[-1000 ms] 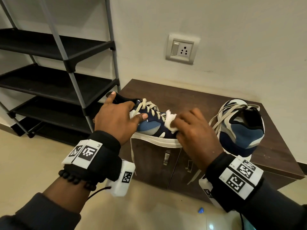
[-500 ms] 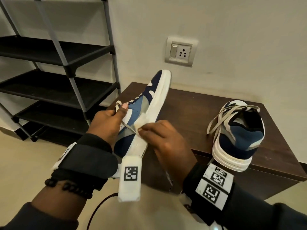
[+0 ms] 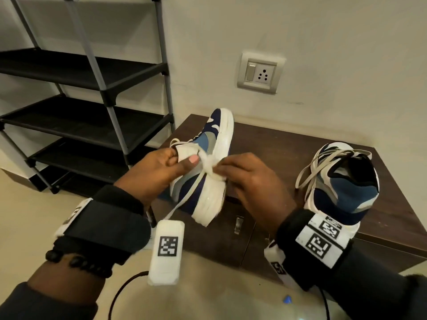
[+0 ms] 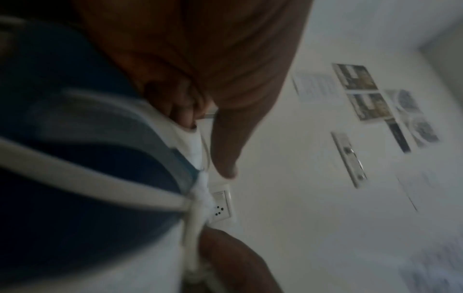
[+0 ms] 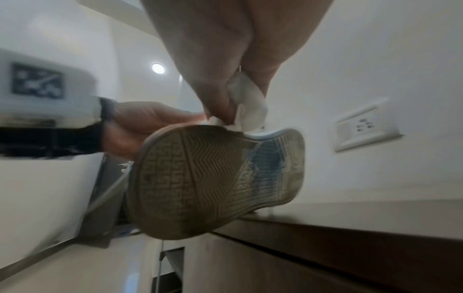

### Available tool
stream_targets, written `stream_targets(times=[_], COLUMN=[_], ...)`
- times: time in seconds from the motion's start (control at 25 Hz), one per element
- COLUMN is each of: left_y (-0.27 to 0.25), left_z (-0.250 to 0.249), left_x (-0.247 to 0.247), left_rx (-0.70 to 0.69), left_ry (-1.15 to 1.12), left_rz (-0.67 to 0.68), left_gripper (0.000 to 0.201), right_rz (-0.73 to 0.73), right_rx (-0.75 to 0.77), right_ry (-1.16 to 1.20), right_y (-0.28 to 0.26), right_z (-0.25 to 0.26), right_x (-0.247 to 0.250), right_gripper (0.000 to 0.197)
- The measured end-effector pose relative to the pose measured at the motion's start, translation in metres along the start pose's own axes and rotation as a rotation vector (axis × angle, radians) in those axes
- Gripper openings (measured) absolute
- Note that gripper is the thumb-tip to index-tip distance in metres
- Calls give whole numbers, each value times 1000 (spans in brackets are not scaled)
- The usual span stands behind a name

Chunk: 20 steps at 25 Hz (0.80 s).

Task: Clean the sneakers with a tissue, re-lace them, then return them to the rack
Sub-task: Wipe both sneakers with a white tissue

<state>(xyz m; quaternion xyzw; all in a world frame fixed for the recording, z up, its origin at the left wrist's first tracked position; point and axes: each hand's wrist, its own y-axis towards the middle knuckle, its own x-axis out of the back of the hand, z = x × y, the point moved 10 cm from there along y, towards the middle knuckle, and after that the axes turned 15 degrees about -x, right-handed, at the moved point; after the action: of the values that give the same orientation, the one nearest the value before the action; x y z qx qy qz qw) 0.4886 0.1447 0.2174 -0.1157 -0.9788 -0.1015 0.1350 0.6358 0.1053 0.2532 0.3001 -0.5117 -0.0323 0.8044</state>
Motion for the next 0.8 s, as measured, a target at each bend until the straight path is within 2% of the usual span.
stream_targets(times=[0.08,0.12,0.2,0.28,0.44,0.56,0.68,0.8], left_y=[-5,-8,-10,-6,2,2,-3,-8], left_z=[-16,-15,-15,-26,-55,-66,-85,-103], left_x=[-16,-20,-21,-19,-14,-9,0,-3], left_rx=[-158,-193,-219,-314,-440,-424,-452,-461], left_ry=[308,401,475,542,337,203,-147,-504], left_rz=[267,346,383,306,13,-190,-333,-330], left_gripper=[57,60,55,46,50,54,45,38], right_rz=[-49,-53,-49,-51,-162,-289,-370,-496], right_rx=[-127,-143,-136,-136,-164,-27,78,118], right_ry=[55,58,70,112,221,118,-3,28], right_y=[13,15,16,14,11,3,-4,-4], right_z=[-32,-41,-45,-39,-27,4,27,39], right_x=[8,9,8,14,56,81,91,115], right_gripper=[31,30,29,28,30,27,32,32])
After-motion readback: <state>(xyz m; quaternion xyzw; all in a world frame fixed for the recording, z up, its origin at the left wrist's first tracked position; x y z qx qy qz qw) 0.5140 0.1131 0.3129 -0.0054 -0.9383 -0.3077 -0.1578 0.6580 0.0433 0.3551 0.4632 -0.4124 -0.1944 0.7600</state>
